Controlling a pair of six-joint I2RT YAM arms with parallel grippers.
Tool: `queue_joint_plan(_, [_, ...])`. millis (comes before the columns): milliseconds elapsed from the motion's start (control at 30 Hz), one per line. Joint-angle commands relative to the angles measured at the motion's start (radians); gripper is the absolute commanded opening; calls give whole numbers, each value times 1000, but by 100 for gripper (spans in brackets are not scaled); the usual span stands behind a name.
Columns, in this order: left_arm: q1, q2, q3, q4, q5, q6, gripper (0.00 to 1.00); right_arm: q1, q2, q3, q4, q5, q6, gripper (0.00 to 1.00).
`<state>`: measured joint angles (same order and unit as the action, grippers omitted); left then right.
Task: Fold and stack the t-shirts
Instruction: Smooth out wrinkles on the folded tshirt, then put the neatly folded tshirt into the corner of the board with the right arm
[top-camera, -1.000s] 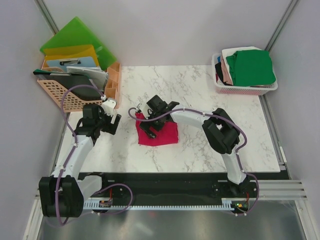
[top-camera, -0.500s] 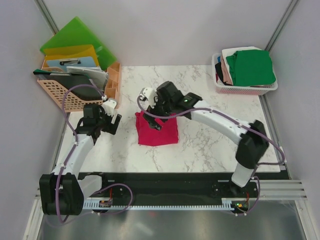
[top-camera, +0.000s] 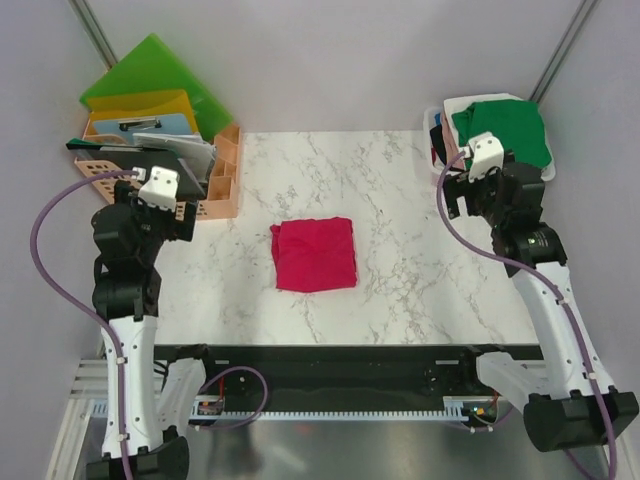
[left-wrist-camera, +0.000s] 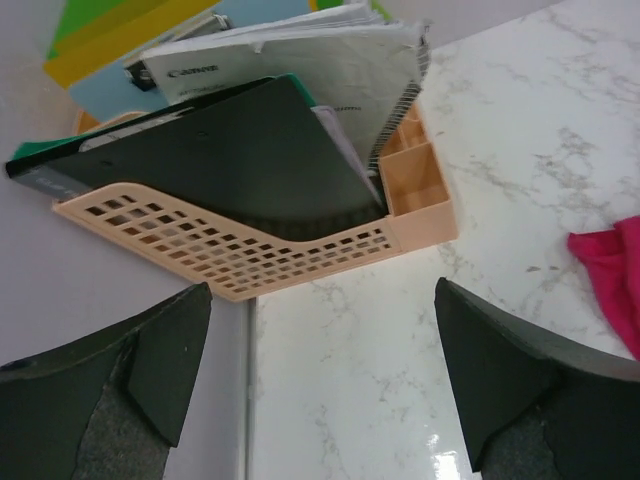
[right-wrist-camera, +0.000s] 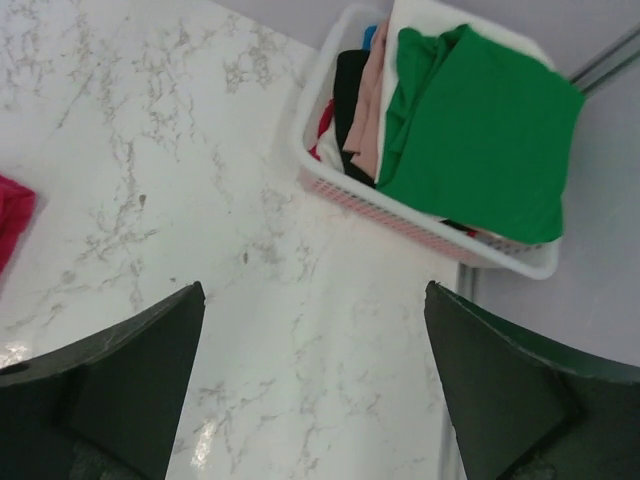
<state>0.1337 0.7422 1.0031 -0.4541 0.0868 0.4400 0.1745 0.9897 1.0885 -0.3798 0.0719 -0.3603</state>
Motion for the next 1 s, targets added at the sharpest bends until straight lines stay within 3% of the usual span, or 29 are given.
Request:
queue_joint_plan(0, [64,52,11,-133,263,-118,100,-163,26,80,-165,-379,161,98])
queue_joint_plan(100, [118,5,2,-190,594,-144,100,-230,-8,60,-220,-619,144,98])
queue_joint_plan(233, [118,-18,2,-290,738,-120,100,-265,-132,-5,-188,-710,162,98])
queue_joint_plan(333, [118,0,-21,-310,732,-165,100,-339,-192,-67,-131,-672,202,98])
queue_joint_plan(433, [121,16,-34,-307,685,-176,100,-349,-139,-29,-171,-704,210,98])
queue_joint_plan(667, [121,-56,-27,-239,340,-161,100,-349,0,90,-251,-518,161,98])
queue_joint_plan(833, [122,0,58,-247,343,-184,100,-349,18,129,-215,-492,190,98])
queue_joint_plan(967, [122,205,103,-256,436,-234,100,-349,125,137,-220,-518,170,98])
